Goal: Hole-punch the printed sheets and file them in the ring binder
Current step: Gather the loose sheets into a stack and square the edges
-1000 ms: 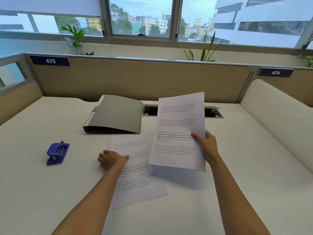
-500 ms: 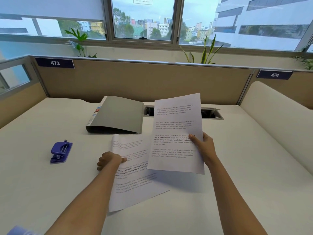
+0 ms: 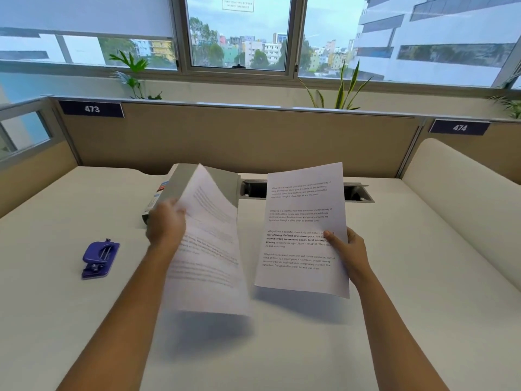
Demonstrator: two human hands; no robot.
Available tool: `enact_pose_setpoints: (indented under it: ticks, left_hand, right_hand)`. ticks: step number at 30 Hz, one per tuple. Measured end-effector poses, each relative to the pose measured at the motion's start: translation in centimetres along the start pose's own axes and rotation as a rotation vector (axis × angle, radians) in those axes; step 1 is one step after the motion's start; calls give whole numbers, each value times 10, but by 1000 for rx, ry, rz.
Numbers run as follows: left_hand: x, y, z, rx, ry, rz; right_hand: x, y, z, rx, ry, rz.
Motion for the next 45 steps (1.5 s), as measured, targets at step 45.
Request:
enact_pose_setpoints:
  ticks: [45]
  left_hand:
    - [17, 169, -53, 431, -388, -443]
  right_hand:
    - [-6, 99, 51, 451, 394, -35]
Point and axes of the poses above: each hand's wrist, its own x-axis away from the middle knuckle, its own y-axis out of the palm, z = x × y, the point moved 5 cm from there along -x, towards the middle knuckle, and after that the axes turned 15 degrees about y, right-handed, at the moved point
